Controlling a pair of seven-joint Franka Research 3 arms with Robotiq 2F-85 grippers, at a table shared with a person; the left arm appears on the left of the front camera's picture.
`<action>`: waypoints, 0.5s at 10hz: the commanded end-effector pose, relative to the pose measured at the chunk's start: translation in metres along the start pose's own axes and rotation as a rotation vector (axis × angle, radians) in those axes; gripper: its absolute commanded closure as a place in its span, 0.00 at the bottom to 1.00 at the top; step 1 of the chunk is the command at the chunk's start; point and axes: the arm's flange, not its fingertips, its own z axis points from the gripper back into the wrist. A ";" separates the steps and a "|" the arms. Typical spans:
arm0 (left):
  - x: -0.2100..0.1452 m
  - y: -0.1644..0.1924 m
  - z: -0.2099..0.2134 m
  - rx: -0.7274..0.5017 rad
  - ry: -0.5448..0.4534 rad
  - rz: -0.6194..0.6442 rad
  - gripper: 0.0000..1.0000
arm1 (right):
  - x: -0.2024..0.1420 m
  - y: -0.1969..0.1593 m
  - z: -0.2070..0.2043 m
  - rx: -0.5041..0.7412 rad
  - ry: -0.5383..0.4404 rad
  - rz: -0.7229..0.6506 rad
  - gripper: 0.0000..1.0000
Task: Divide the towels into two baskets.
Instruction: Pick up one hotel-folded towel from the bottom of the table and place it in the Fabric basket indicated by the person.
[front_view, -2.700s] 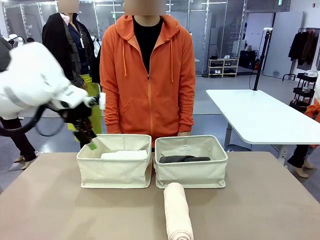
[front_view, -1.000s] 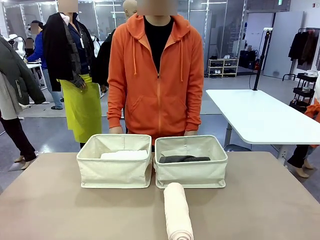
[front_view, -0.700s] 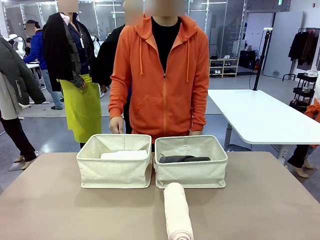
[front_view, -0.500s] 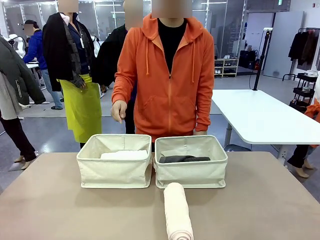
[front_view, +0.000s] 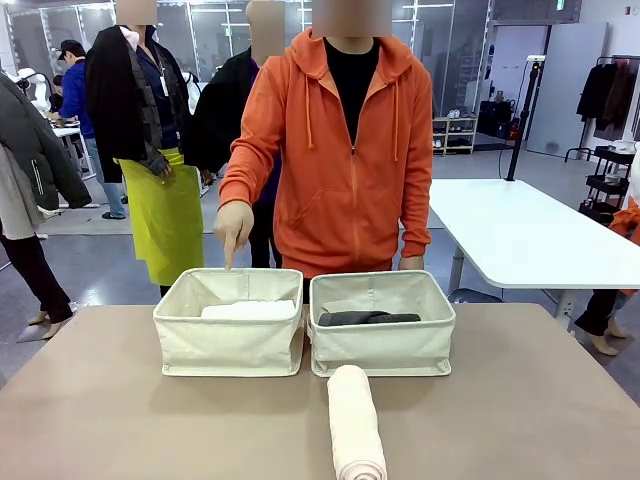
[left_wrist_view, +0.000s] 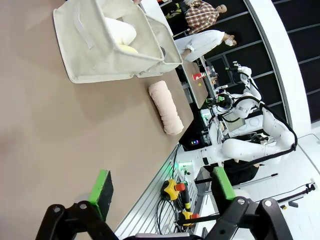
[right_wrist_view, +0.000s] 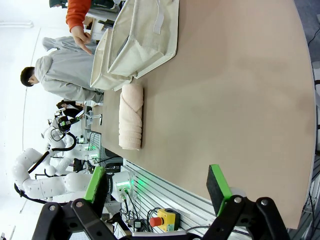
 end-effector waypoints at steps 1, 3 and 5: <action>-0.002 -0.004 0.001 -0.003 -0.009 -0.001 0.00 | -0.003 0.003 0.001 0.002 0.010 0.010 0.00; -0.002 -0.004 0.001 -0.003 -0.009 -0.001 0.00 | -0.003 0.003 0.001 0.002 0.010 0.010 0.00; -0.002 -0.004 0.001 -0.003 -0.009 -0.001 0.00 | -0.003 0.003 0.001 0.002 0.010 0.010 0.00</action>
